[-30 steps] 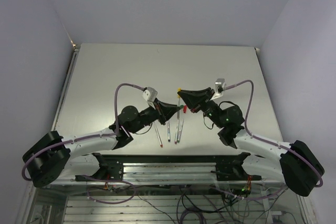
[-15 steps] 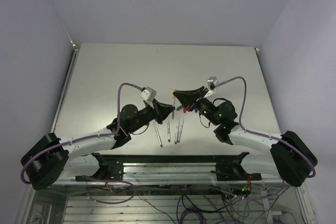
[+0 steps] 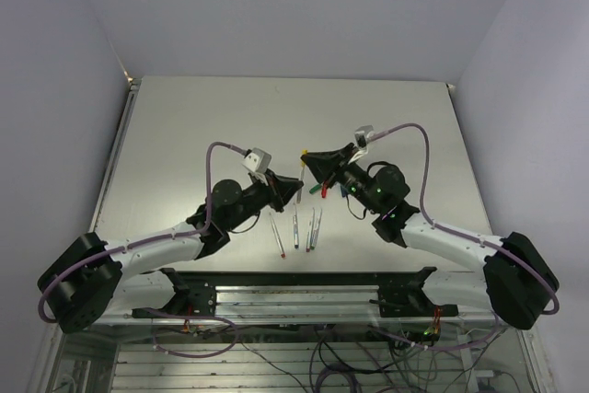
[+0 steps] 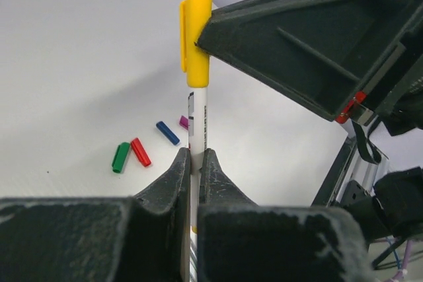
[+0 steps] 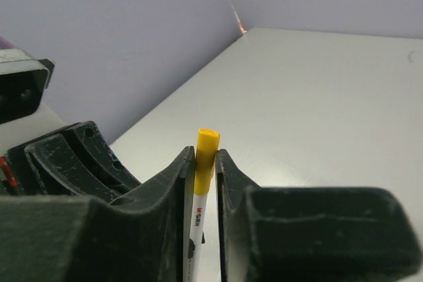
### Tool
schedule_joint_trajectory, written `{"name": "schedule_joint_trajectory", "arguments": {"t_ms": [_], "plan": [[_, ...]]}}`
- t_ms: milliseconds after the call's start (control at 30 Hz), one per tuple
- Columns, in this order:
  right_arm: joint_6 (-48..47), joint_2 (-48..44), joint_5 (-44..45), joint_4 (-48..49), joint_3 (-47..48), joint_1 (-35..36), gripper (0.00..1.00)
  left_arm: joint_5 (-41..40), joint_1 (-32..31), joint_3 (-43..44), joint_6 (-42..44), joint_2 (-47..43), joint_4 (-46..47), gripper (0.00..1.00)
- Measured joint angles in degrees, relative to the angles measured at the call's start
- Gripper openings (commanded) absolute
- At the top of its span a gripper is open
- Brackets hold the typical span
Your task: Insert the pens into the pen caps
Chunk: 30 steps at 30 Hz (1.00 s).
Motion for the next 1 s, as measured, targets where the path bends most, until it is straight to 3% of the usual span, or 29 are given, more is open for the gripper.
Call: {"name": "schedule_joint_trajectory", "arguments": {"t_ms": [67, 200, 267, 300, 500, 667, 1000], "plan": [[-2.14, -1.16, 2.05, -3.87, 1.68, 0.26, 0.38, -1.07, 0.04, 0.44, -0.07, 0.00, 0.02, 0.07], [-5.92, -4.31, 7.34, -8.72, 4.22, 0.35, 0.82, -4.00, 0.42, 0.74, -0.17, 0.00, -0.55, 0.07], [-7.54, -6.01, 10.03, -9.79, 5.22, 0.28, 0.96, -5.73, 0.42, 0.74, -0.17, 0.22, -1.79, 0.07], [-8.24, -6.82, 11.10, -10.21, 5.81, 0.28, 0.99, -6.40, 0.44, 0.74, -0.15, 0.37, -2.29, 0.07], [-11.02, -9.46, 17.14, -12.61, 7.80, 0.28, 0.97, -11.89, 0.57, 1.77, 0.70, 1.53, -7.89, 0.07], [-12.09, -11.37, 23.89, -15.30, 6.45, 0.28, 0.98, -19.39, 1.66, 7.58, 1.53, 3.56, -17.29, 0.07], [-10.78, -13.88, 37.92, -21.75, 4.20, 0.07, 0.90, -23.39, 11.15, 12.46, -0.74, 12.11, -31.65, 0.07]]}}
